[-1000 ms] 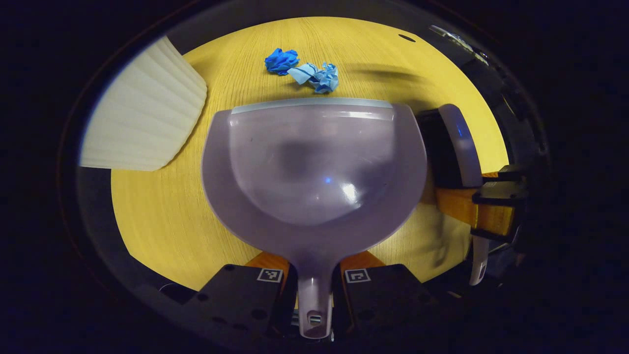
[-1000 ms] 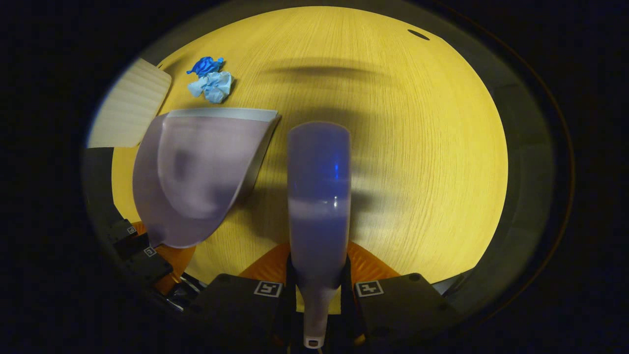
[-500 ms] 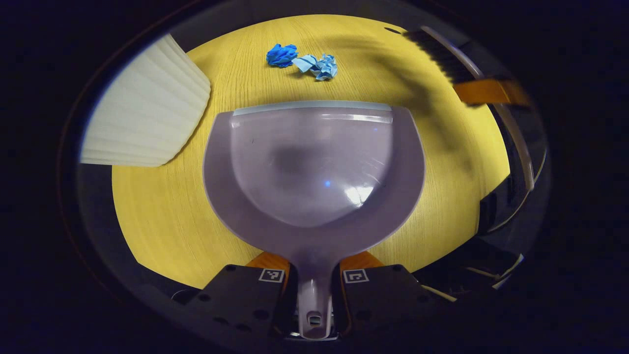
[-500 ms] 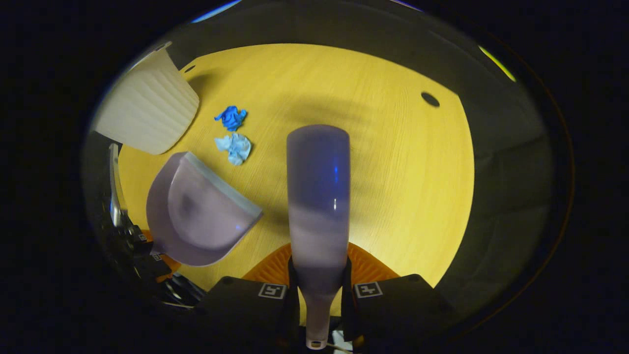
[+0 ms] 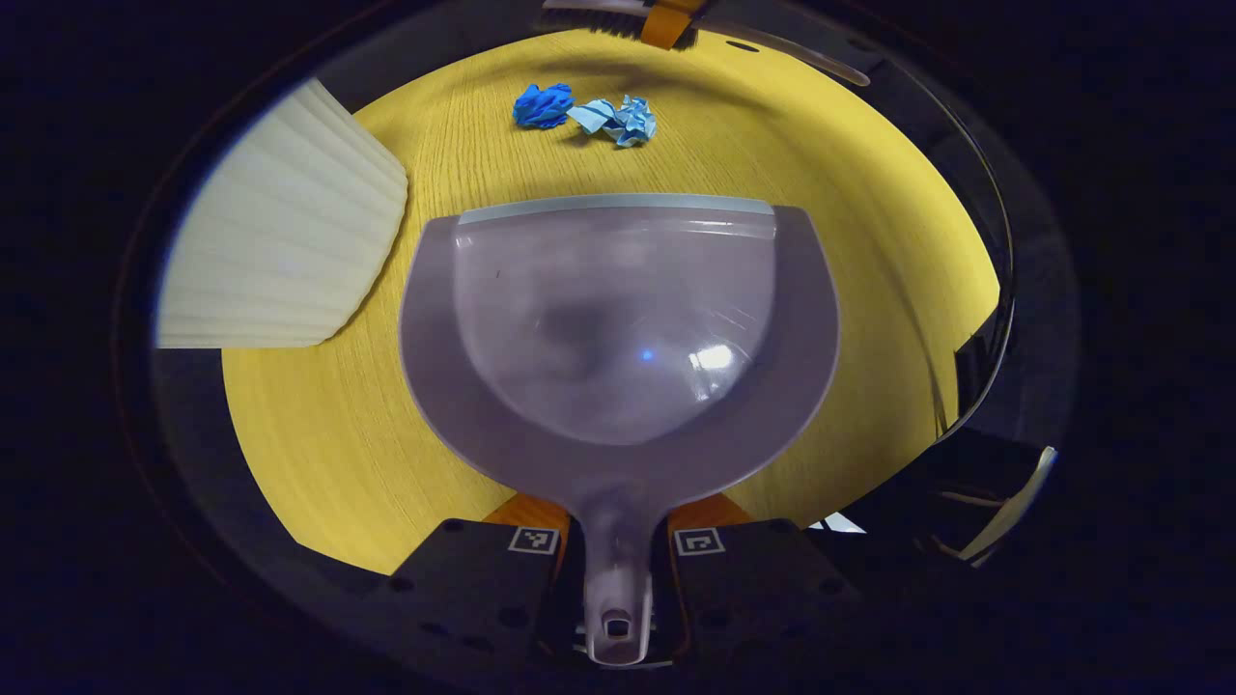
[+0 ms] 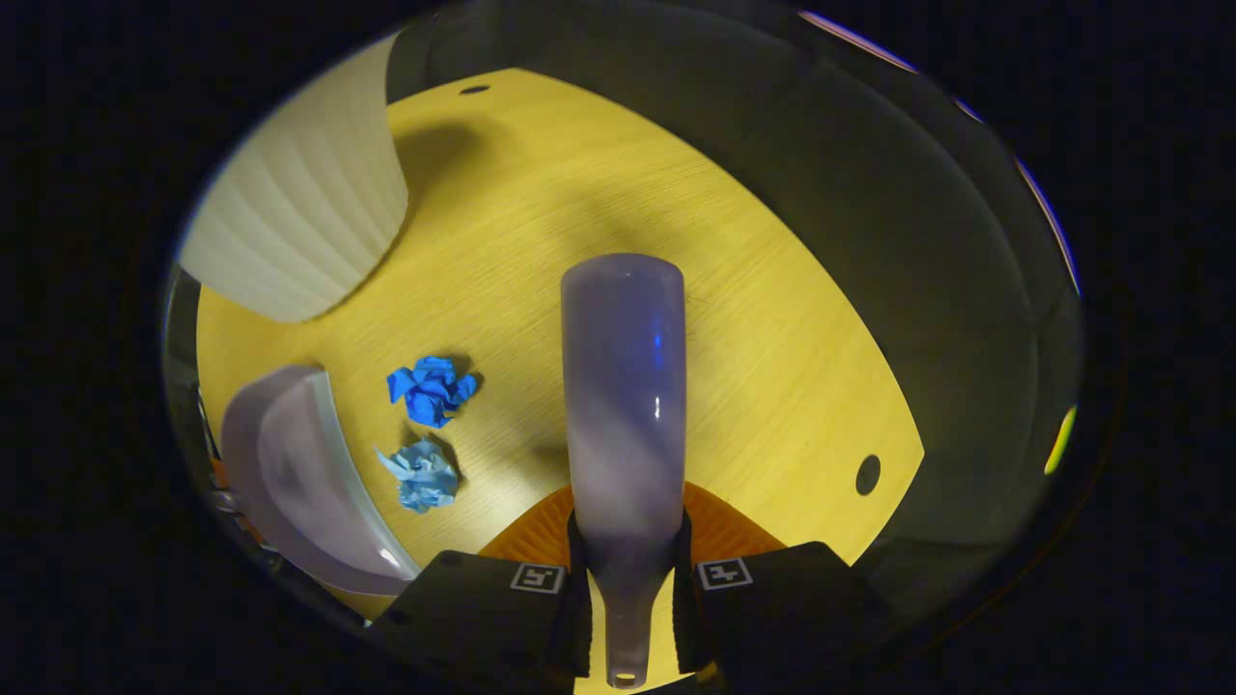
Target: Pick up the small broom and dustpan from the desktop, sweep the trash into the dustpan with the broom, and then empty the trash into the garbage bin.
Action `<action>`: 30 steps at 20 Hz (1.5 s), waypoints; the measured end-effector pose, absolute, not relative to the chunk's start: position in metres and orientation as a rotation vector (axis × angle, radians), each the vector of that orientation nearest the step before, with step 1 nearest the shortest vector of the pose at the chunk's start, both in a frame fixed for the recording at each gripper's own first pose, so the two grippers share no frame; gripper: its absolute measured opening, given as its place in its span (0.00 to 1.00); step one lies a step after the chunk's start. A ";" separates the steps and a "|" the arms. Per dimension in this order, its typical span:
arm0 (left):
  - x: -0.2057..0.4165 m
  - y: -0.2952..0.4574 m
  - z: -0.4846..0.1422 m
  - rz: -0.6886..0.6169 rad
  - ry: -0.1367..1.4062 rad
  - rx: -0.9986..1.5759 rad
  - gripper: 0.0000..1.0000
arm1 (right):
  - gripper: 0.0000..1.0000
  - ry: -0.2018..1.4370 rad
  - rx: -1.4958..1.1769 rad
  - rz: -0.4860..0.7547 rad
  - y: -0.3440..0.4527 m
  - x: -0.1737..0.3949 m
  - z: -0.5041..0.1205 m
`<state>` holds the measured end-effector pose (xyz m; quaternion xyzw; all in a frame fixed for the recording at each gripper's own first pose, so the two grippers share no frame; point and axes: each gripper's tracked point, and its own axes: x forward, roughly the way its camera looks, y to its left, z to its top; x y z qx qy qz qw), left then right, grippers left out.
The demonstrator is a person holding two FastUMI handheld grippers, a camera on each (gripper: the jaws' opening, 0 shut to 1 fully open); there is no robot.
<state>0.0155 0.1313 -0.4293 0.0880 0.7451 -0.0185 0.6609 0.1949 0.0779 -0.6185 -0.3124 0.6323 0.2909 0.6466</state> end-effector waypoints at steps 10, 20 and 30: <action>0.010 0.139 -0.434 -0.066 1.675 0.222 0.27 | 0.35 1.540 -0.889 0.998 0.107 0.119 -0.639; 0.000 0.141 -0.433 -0.126 1.651 0.287 0.27 | 0.36 1.745 -0.520 1.311 0.127 0.063 -0.597; 0.006 0.132 -0.410 -0.046 1.421 0.282 0.27 | 0.36 1.457 0.098 1.010 0.115 0.097 -0.528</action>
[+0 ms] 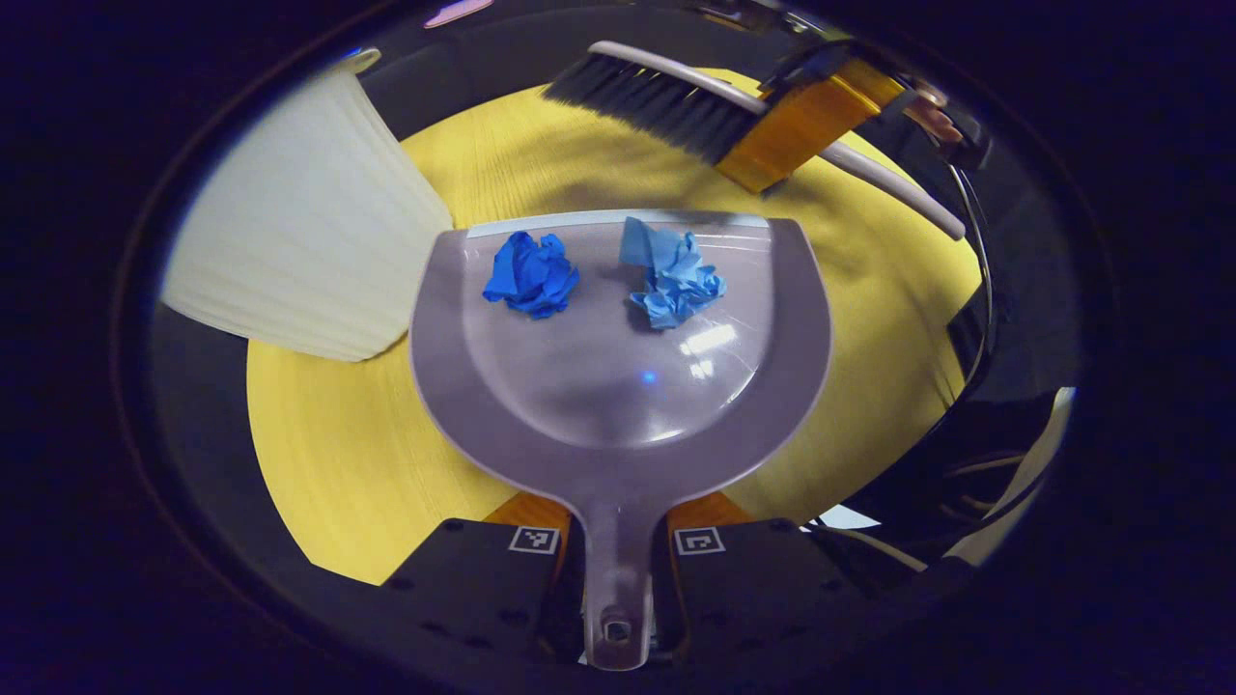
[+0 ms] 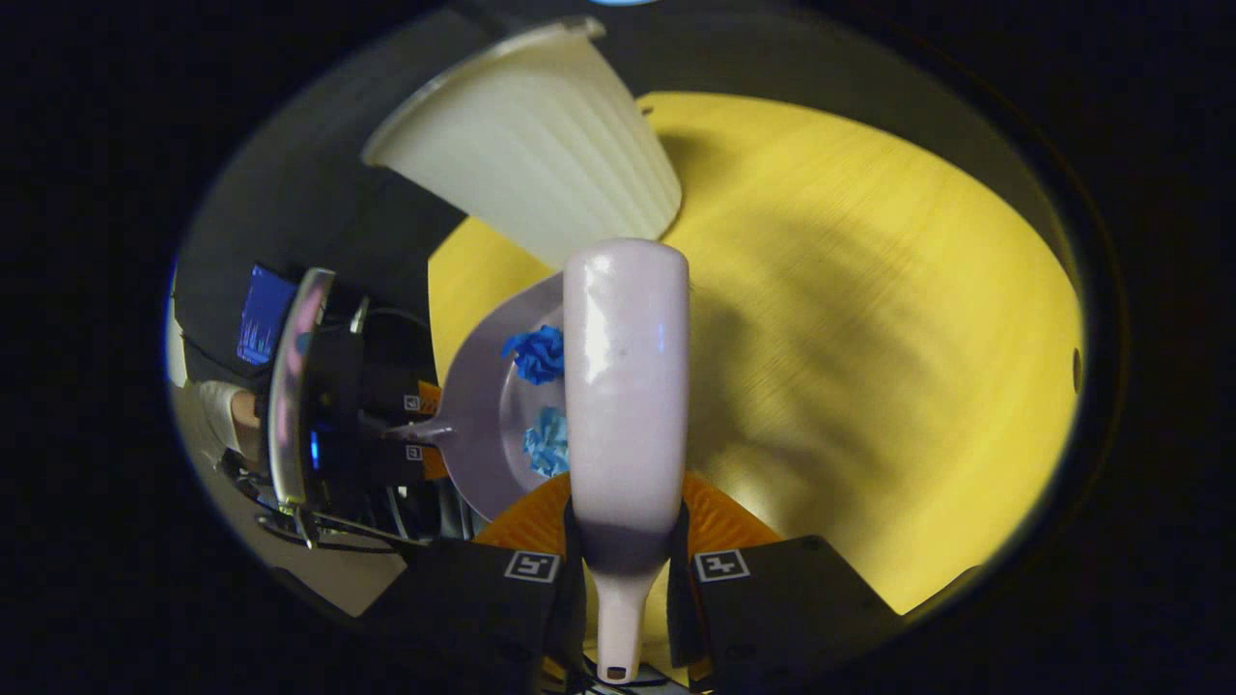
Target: Pick up the small broom and dustpan from the desktop, sweep the trash into the dustpan with the broom, and then empty the trash into the garbage bin.
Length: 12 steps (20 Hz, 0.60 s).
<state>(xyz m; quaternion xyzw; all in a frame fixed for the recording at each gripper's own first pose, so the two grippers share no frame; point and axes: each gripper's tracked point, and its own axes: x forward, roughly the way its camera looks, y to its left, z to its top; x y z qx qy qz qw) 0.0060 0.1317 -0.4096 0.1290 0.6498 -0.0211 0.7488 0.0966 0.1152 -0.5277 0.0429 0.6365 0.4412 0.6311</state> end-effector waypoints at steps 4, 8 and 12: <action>0.020 0.117 -0.364 -0.031 1.240 0.273 0.27 | 0.35 1.174 0.378 0.844 0.067 0.134 -0.438; 0.049 0.107 -0.280 -0.014 1.074 0.256 0.27 | 0.35 0.940 0.466 0.735 0.012 0.147 -0.414; 0.096 0.173 -0.175 0.105 0.929 0.494 0.29 | 0.35 0.820 0.530 0.692 0.003 0.129 -0.430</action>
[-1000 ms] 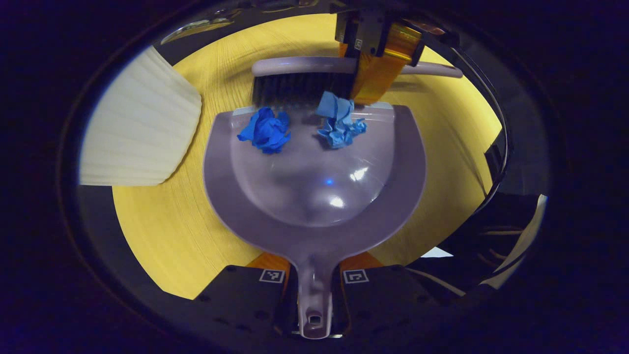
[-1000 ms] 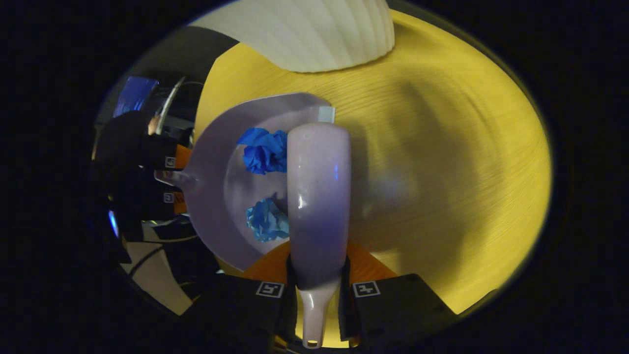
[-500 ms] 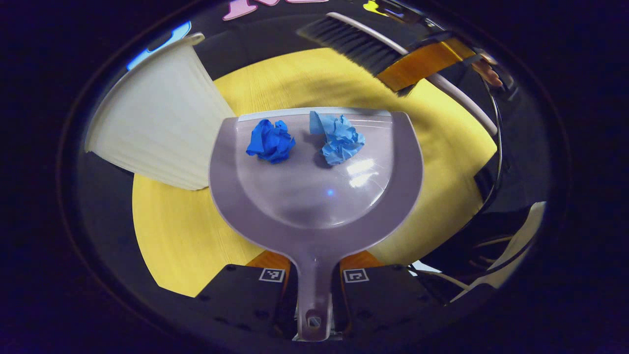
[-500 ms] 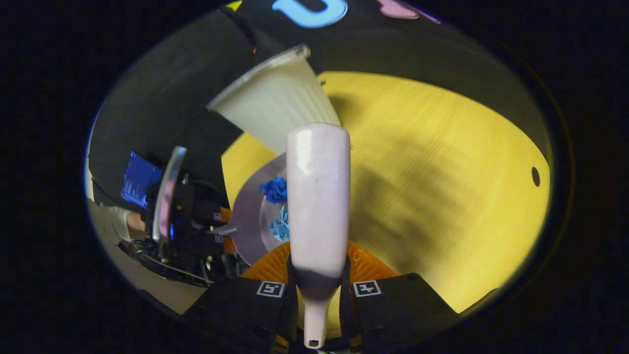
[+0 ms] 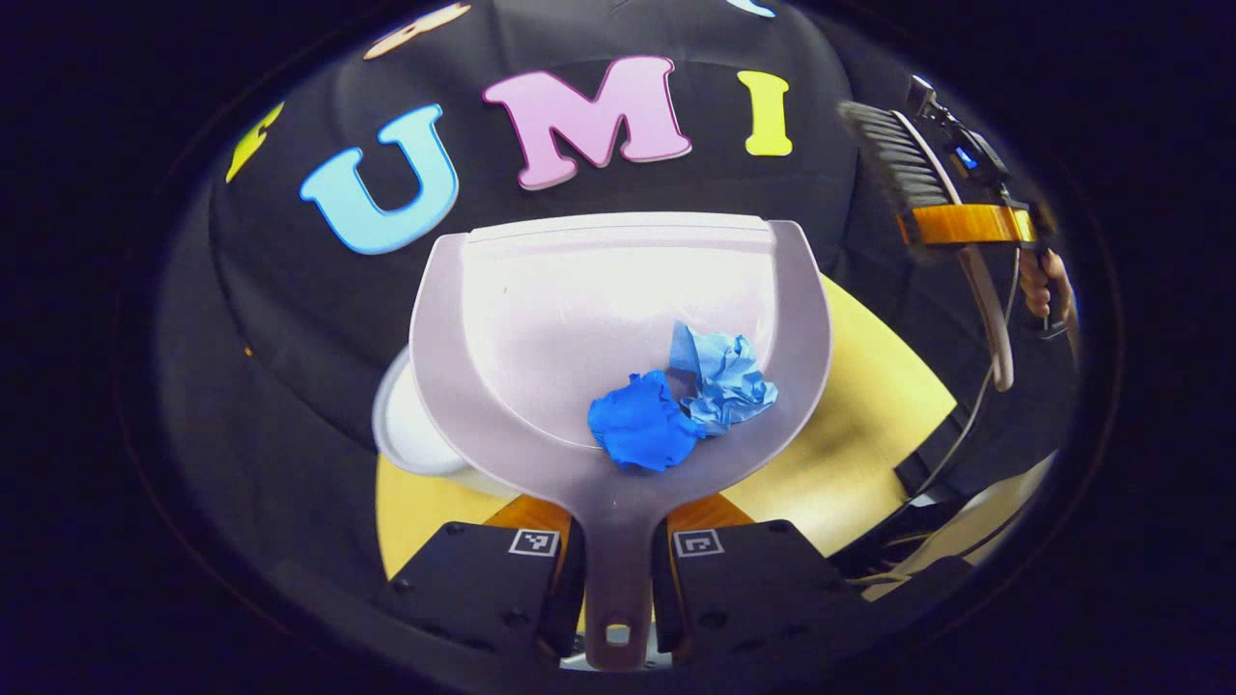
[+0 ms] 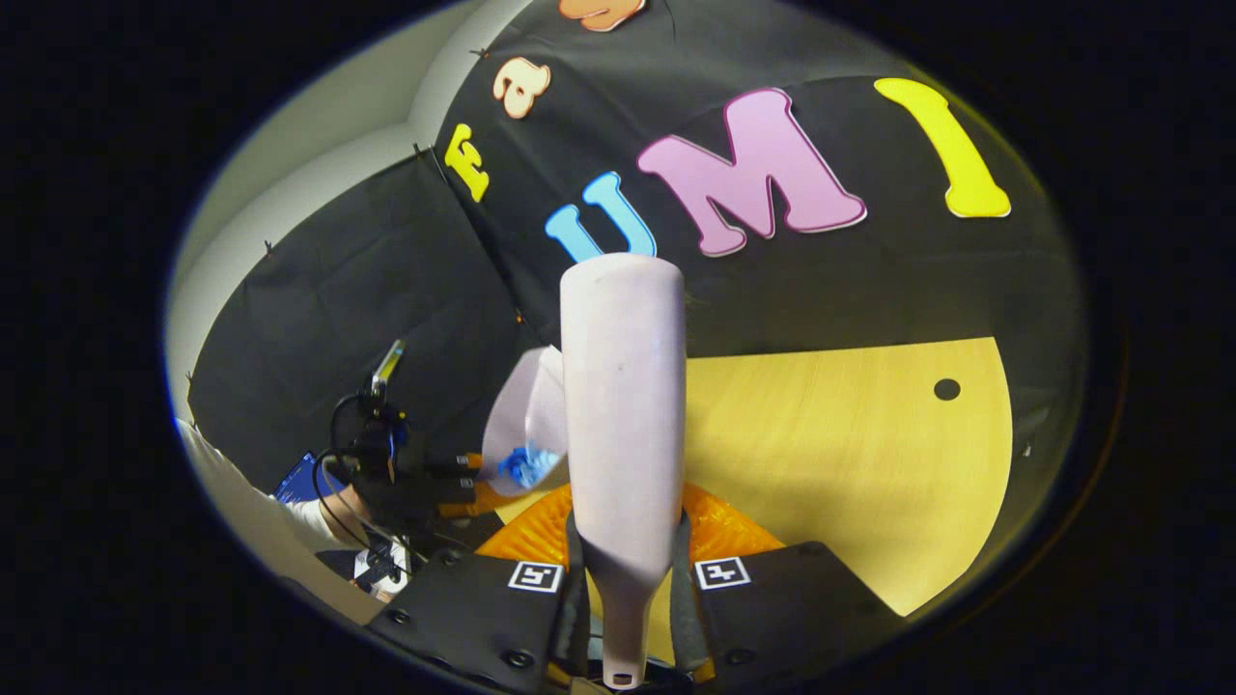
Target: Pick up the small broom and dustpan from the desktop, sweep the trash into the dustpan with the broom, and then empty the trash into the garbage bin.
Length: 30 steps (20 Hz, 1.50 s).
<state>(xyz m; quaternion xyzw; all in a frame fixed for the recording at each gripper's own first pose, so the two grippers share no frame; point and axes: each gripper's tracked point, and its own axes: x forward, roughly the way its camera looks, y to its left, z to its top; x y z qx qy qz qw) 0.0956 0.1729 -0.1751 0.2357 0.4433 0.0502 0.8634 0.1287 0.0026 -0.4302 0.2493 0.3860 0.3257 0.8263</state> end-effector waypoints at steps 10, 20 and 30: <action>0.141 0.354 -0.072 0.404 1.037 1.304 0.27 | 0.35 0.899 0.553 0.638 -0.020 0.052 -0.520; 0.130 0.386 -0.066 0.250 1.214 2.089 0.27 | 0.35 0.979 0.529 0.638 -0.005 0.043 -0.517; 0.128 0.381 -0.110 0.340 1.024 1.395 0.26 | 0.32 0.992 0.538 0.622 0.016 0.068 -0.527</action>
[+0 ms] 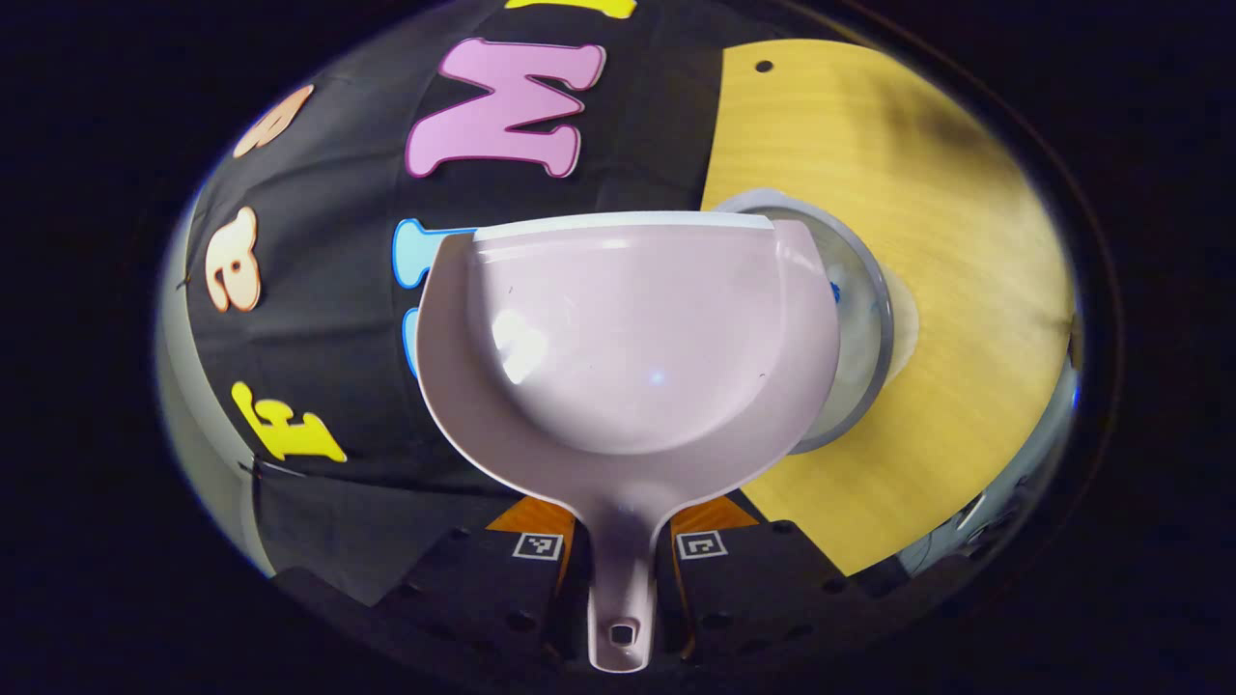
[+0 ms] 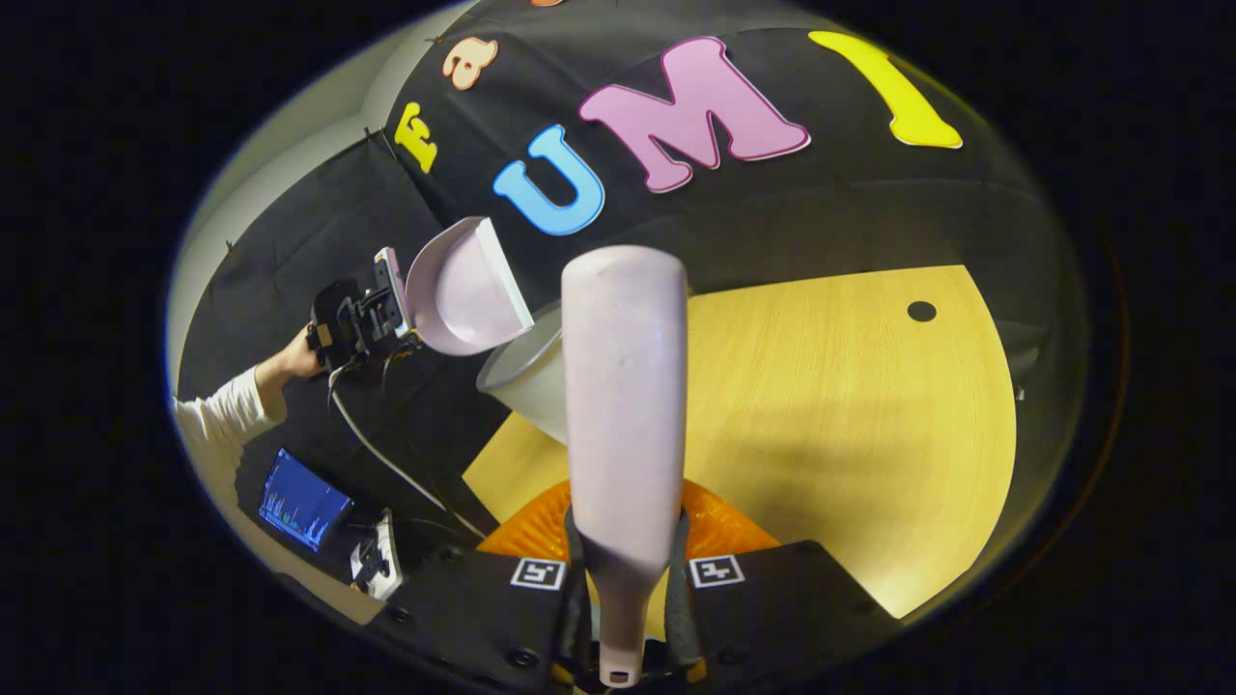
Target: Pick up the small broom and dustpan from the desktop, sweep the trash into the dustpan with the broom, and then empty the trash into the garbage bin.
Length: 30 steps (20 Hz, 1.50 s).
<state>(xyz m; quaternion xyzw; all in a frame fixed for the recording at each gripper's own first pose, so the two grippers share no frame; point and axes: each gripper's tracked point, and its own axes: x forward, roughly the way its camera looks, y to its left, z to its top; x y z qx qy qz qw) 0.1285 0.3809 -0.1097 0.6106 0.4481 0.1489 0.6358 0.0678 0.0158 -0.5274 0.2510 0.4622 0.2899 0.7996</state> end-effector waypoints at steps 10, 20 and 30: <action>0.141 0.212 -0.206 0.122 0.806 0.378 0.24 | 0.31 1.005 0.476 0.455 -0.007 0.090 -0.522; 0.097 0.110 -0.367 0.150 1.240 -0.108 0.27 | 0.32 1.497 0.285 0.170 0.004 0.014 -0.657; 0.095 0.095 -0.338 0.217 1.544 -0.108 0.28 | 0.33 1.820 0.130 0.009 0.006 -0.022 -0.751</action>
